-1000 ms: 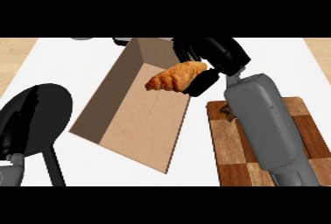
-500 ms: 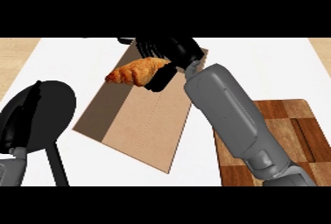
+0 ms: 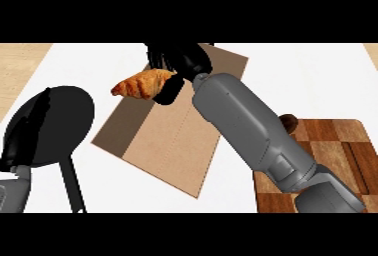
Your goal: Pick the croissant from the cutting board and place it in the cardboard box
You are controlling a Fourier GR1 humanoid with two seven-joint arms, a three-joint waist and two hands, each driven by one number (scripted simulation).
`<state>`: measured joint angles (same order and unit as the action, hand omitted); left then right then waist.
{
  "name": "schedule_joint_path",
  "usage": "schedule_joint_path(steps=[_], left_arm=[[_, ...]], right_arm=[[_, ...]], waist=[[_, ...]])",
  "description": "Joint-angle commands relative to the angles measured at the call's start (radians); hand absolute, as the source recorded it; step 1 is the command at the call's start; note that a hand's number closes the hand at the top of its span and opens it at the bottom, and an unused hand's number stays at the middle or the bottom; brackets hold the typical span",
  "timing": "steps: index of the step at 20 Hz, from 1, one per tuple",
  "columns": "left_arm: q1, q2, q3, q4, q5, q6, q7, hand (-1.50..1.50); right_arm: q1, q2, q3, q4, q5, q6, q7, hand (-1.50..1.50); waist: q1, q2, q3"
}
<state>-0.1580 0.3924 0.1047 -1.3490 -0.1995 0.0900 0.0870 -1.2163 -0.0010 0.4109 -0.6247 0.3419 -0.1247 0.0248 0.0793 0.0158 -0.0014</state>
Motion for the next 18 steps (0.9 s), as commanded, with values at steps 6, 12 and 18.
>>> schedule_joint_path(steps=[6, 12, 18], left_arm=[[-0.046, -0.024, -0.018, 0.030, -0.022, 0.006, 0.000, 0.00], [-0.062, -0.011, -0.003, 0.030, -0.008, -0.014, 0.011, 0.00], [-0.032, -0.039, -0.014, 0.030, -0.024, 0.010, -0.006, 0.00]], right_arm=[[-0.022, 0.001, 0.101, 0.132, -0.232, -0.034, 0.015, -1.50], [0.019, 0.001, 0.132, 0.074, -0.337, -0.156, -0.121, -1.50], [0.039, 0.001, 0.030, 0.088, -0.479, -0.248, -0.251, -1.50]], waist=[[0.028, 0.008, 0.000], [0.029, 0.005, 0.001], [0.012, 0.004, 0.002]])
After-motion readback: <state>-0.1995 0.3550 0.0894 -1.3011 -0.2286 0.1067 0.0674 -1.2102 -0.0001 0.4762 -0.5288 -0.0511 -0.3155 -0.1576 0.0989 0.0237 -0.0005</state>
